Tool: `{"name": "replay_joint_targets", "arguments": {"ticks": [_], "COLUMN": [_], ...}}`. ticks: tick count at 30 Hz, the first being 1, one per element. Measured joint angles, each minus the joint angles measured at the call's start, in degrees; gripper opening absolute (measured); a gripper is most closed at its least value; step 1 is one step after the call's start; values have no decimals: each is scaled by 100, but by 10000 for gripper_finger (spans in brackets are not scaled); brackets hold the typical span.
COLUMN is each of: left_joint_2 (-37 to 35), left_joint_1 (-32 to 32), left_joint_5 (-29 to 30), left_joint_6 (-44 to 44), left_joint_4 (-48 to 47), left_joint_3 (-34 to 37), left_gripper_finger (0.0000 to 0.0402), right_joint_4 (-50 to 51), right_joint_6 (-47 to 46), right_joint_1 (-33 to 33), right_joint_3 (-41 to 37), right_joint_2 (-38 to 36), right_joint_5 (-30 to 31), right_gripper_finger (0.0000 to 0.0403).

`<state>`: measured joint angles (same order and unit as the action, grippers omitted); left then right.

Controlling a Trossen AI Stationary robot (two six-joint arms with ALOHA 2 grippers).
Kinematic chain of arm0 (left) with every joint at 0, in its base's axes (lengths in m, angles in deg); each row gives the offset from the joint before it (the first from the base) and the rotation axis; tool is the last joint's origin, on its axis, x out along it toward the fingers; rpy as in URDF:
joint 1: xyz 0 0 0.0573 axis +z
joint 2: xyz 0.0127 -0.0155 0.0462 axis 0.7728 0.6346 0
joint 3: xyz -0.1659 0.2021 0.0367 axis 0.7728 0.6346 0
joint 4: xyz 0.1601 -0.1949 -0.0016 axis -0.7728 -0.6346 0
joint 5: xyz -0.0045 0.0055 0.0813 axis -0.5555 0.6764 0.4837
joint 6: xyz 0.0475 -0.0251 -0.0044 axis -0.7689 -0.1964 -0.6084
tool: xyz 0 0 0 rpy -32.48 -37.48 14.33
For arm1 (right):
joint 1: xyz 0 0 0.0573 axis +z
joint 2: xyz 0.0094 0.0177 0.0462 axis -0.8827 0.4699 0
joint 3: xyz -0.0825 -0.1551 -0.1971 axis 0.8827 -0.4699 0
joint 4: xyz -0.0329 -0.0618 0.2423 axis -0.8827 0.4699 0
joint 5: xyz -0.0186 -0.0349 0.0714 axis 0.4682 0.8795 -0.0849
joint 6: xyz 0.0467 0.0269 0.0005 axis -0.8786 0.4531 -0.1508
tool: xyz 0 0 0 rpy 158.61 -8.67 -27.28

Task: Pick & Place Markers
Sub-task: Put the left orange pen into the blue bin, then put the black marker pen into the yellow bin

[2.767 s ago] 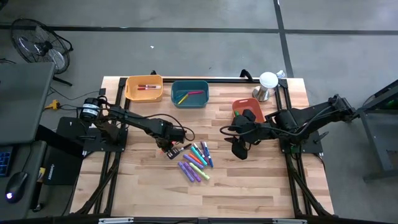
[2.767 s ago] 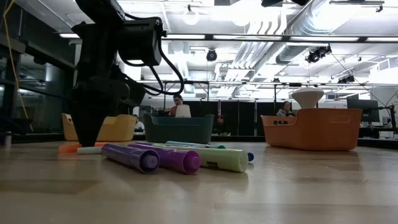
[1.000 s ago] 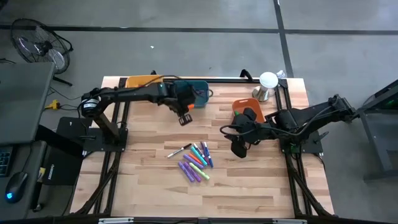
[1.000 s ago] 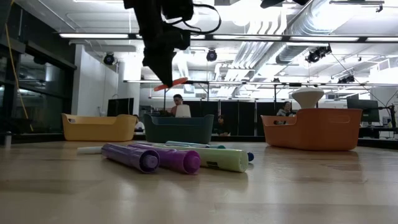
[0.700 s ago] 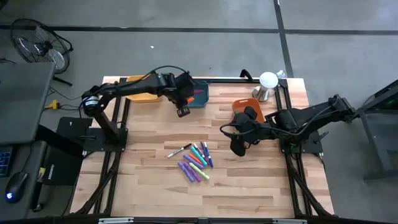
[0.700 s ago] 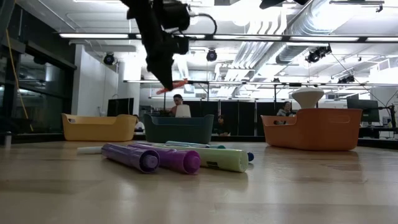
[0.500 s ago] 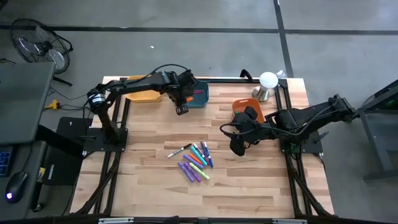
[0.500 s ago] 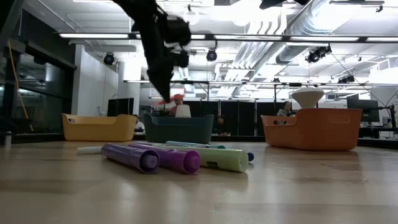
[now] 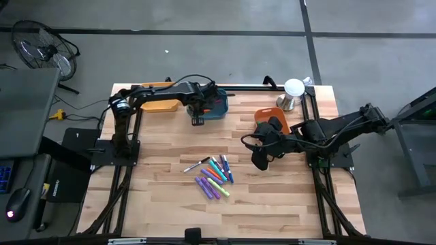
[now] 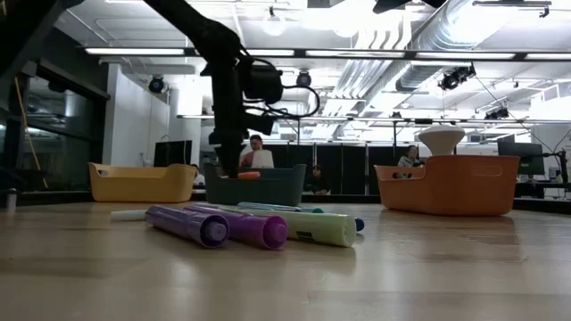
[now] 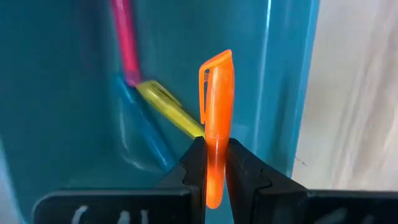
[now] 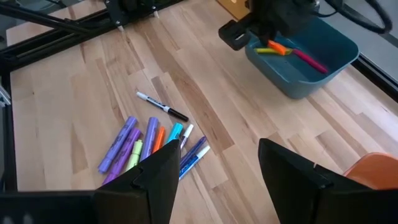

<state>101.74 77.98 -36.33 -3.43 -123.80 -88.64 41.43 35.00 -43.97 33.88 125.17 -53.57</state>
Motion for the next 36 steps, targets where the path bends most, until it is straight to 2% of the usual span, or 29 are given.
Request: {"name": "replay_joint_targets", "arguments": {"ticks": [8,14,18,29,36], "left_joint_2": [91,91,91,-34,-399], "left_joint_1": [0,-2,-2,-2,-2], "left_joint_5": [2,153,192,176,-541], "left_joint_6": [-35,-32,-29,51,873], "left_joint_4": [171,157,106,-282,-803], "left_joint_3": [1,1,1,1,1], "left_gripper_finger": [30,97,121,127,128], "right_joint_4": [0,0,0,0,0], "right_joint_6": [0,-2,-46,-153,-153], "right_joint_1": [0,0,0,0,0], "right_joint_3": [-2,-1,-2,-1,-2], "right_joint_2": [0,0,0,0,0], "right_joint_5": [49,53,55,-1,-109], "right_gripper_finger": [205,205,205,206,204]}}
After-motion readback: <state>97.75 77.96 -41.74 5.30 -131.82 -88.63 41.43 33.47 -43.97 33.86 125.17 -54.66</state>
